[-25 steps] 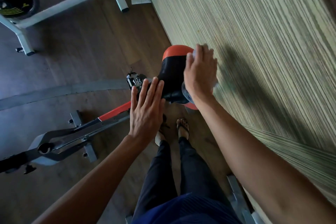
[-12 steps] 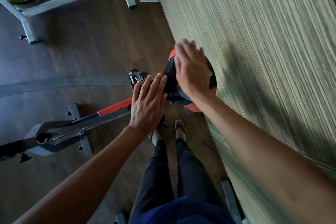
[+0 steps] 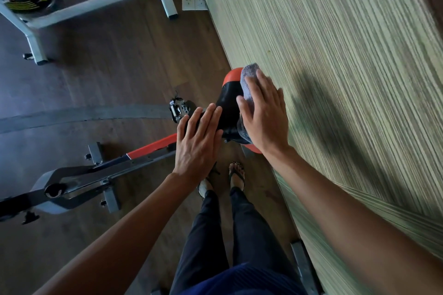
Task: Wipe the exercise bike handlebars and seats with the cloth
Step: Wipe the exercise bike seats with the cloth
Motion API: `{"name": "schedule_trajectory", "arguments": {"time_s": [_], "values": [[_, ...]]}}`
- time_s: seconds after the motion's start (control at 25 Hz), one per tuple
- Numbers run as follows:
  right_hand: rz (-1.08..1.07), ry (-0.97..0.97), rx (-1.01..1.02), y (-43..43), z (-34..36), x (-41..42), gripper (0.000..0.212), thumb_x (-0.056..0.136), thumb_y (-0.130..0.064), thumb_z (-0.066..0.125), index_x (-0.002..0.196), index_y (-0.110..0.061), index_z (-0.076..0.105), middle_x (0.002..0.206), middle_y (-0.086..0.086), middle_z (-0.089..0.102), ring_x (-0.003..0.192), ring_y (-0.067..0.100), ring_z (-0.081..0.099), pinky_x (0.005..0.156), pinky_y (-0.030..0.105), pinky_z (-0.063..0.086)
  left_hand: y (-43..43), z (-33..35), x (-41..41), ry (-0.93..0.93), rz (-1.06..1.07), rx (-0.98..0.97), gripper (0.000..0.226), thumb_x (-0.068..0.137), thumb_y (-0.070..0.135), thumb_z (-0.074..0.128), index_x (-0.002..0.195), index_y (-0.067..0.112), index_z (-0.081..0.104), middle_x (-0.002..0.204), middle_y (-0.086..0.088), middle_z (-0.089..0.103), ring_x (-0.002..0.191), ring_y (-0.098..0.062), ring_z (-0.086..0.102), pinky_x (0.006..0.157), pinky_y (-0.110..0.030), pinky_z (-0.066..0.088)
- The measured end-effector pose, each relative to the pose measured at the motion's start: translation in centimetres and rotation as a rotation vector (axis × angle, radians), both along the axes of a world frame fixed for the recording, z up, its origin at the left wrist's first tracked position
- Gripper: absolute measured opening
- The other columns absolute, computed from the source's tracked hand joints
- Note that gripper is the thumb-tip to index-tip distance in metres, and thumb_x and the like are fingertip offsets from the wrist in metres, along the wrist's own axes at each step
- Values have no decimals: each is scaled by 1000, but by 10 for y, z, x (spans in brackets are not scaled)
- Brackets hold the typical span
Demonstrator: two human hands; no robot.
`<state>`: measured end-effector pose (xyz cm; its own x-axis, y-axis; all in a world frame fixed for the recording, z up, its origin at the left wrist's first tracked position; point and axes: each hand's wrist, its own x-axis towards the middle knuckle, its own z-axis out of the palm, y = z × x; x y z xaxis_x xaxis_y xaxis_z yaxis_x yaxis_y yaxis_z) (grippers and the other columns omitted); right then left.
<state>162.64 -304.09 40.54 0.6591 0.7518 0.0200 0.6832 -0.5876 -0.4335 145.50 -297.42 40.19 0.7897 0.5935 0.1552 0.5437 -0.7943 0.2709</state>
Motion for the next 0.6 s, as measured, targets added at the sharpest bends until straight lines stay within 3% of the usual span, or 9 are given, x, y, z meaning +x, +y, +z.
{"name": "schedule_trajectory", "arguments": {"time_s": [0.24, 0.36, 0.44, 0.6], "values": [[-67, 96, -62, 52, 8, 3, 51, 101, -26, 45, 151, -19, 42, 163, 9, 30, 152, 31, 23, 125, 47, 16, 1, -1, 1, -4, 0, -5, 45, 107, 29, 41, 148, 9, 47, 153, -9, 47, 138, -30, 44, 114, -49, 33], [19, 7, 43, 10, 0, -14, 50, 105, -35, 45, 152, -18, 42, 162, 8, 33, 152, 26, 26, 125, 41, 18, -3, -1, -2, -12, -17, -23, 46, 108, 30, 39, 148, 9, 46, 153, -9, 46, 138, -31, 44, 113, -51, 34], [73, -15, 82, -29, -6, -22, 51, 106, -39, 45, 153, -18, 41, 162, 7, 33, 152, 24, 25, 124, 45, 23, -4, -2, -4, -12, -32, -25, 46, 109, 31, 36, 148, 8, 46, 153, -10, 46, 138, -31, 45, 113, -52, 35], [-36, -56, 132, -7, -13, 0, 49, 106, -41, 46, 146, -15, 51, 156, 10, 43, 148, 26, 35, 119, 46, 32, 3, -2, 1, -26, -26, -7, 45, 109, 30, 37, 147, 8, 47, 152, -9, 48, 136, -31, 46, 112, -51, 36]]}}
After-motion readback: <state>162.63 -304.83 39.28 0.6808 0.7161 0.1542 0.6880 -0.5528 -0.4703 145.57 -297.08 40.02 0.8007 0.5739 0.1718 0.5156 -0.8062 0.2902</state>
